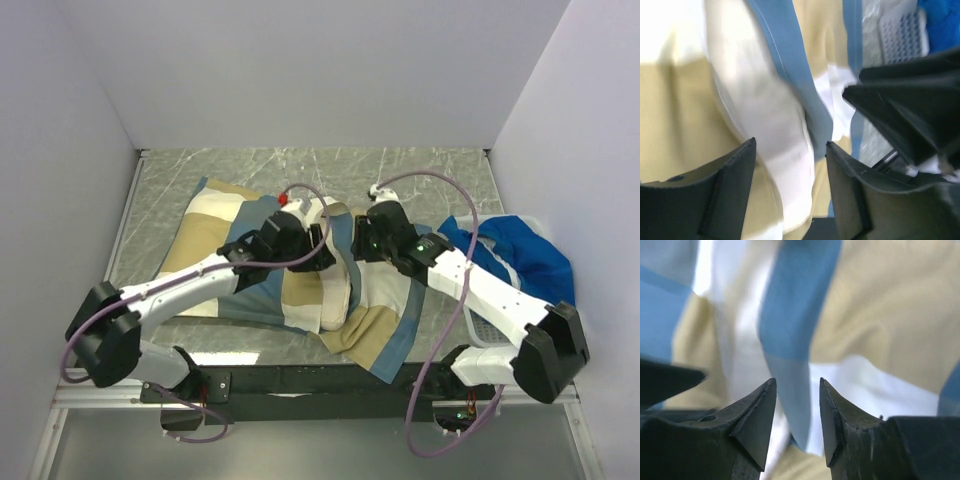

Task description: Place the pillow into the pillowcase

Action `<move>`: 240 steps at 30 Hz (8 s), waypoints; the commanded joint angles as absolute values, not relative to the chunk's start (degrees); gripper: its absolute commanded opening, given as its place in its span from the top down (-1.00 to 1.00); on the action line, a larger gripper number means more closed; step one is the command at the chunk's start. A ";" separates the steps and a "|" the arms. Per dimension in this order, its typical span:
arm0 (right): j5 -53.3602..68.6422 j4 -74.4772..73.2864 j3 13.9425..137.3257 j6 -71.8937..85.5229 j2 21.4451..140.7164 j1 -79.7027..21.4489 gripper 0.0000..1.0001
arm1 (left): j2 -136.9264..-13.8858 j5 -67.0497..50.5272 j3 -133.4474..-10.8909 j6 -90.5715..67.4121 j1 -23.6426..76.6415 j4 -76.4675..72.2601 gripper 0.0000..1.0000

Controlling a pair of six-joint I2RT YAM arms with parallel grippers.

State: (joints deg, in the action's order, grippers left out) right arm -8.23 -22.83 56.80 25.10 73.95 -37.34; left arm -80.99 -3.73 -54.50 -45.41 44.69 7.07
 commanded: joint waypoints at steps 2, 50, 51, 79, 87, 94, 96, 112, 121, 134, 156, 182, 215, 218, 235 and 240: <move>-9.05 -21.45 50.47 27.24 66.45 -39.02 0.05 | -76.12 10.63 -52.04 -43.85 53.25 17.14 -0.02; -15.72 -19.16 41.04 34.19 65.11 -44.47 0.05 | -92.29 8.09 -56.25 -42.63 53.88 10.28 0.98; -16.69 -19.33 41.13 34.54 66.61 -44.39 -0.02 | -92.37 8.00 -56.25 -42.63 53.88 10.37 0.98; -0.62 -17.64 40.33 27.34 48.87 -48.34 1.00 | -100.36 3.88 -64.77 -47.90 40.60 3.69 0.98; -2.64 -18.65 46.93 24.87 56.84 -47.29 1.00 | -99.77 2.11 -60.21 -47.90 47.09 1.15 0.98; -1.31 -15.03 44.91 24.79 63.10 -35.51 1.00 | -84.31 6.84 -45.46 -52.12 51.76 3.32 0.45; -1.41 -14.68 44.21 24.26 63.90 -35.42 0.90 | -78.70 9.56 -43.51 -52.64 52.73 5.62 0.37; -4.82 -21.27 42.89 25.49 51.60 -35.86 -0.28 | -71.44 17.48 -43.41 -52.12 61.60 16.17 -0.08; -4.93 -18.90 50.26 23.21 63.60 -27.88 -0.36 | -84.45 30.14 -55.19 -51.68 65.48 23.89 -0.09; 6.22 -11.44 62.84 19.96 85.77 -20.13 -0.40 | -51.36 29.44 -36.94 -70.99 65.21 36.56 0.98; 8.26 -3.51 63.41 20.92 98.49 -22.76 -0.31 | -31.38 39.98 -40.68 -76.73 64.78 49.83 0.98; 2.63 -20.66 77.11 24.35 100.47 -12.04 -0.22 | -32.42 32.61 -37.71 -76.55 64.51 47.04 0.98; -16.43 -8.09 34.55 39.63 62.76 -54.23 0.37 | -37.08 2.11 -34.08 -55.22 44.21 32.86 0.00; -16.96 -3.44 30.24 41.22 59.07 -54.49 0.73 | -41.28 1.50 -39.97 -51.26 44.47 32.61 0.04; -15.82 2.92 33.84 40.61 57.73 -54.58 0.95 | -62.05 12.57 -42.99 -48.77 57.22 28.48 -0.03; -19.24 -8.84 34.44 39.38 57.40 -54.58 0.41 | -59.68 9.59 -34.99 -52.99 59.50 24.09 0.70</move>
State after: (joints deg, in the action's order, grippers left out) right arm -14.57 0.23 32.86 40.69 58.08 -54.24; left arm -61.45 9.96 -39.33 -50.19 57.74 27.20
